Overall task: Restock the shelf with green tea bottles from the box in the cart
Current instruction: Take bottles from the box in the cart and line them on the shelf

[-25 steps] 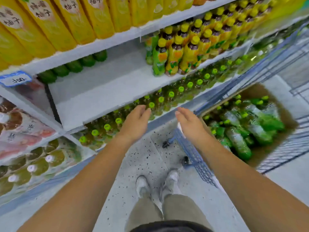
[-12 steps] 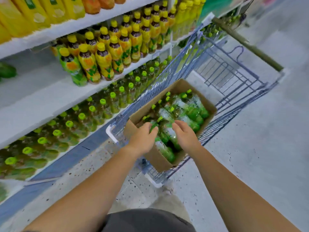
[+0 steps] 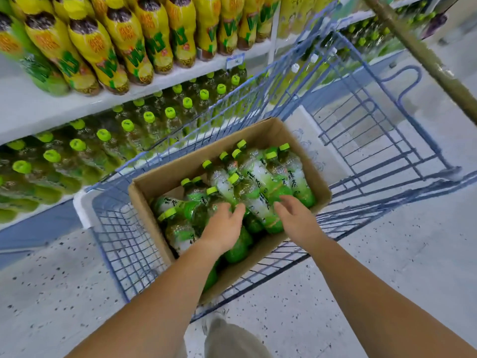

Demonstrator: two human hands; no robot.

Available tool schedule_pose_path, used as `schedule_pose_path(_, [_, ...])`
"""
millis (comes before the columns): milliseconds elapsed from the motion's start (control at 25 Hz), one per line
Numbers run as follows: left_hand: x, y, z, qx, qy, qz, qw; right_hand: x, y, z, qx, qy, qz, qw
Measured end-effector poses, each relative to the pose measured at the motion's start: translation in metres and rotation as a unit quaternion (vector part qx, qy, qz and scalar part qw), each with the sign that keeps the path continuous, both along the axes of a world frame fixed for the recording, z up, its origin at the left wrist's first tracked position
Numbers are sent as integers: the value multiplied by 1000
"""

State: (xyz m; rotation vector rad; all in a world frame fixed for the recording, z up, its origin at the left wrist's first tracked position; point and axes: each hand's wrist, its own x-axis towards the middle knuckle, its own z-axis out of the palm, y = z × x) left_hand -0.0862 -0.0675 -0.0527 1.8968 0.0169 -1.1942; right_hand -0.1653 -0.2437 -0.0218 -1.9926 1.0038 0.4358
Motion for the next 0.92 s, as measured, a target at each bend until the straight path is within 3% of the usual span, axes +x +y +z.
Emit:
schedule_pose_path(280, [-19,-68,-68,14,20,131,991,46,-56,-56,-199,-28,135,970])
schedule_pose_path(440, [-31,-94,-76,47,-62,232,970,66,-70,-72,-142,32,153,977])
schedule_pose_path(640, [-48,-113,-77,17,-61,353,933,73,-80,-77,-129,52,171,975])
schedule_pose_path(920, [-52,-64,-86,-82,-25,350,933,40,-85,-78,112,123,94,982])
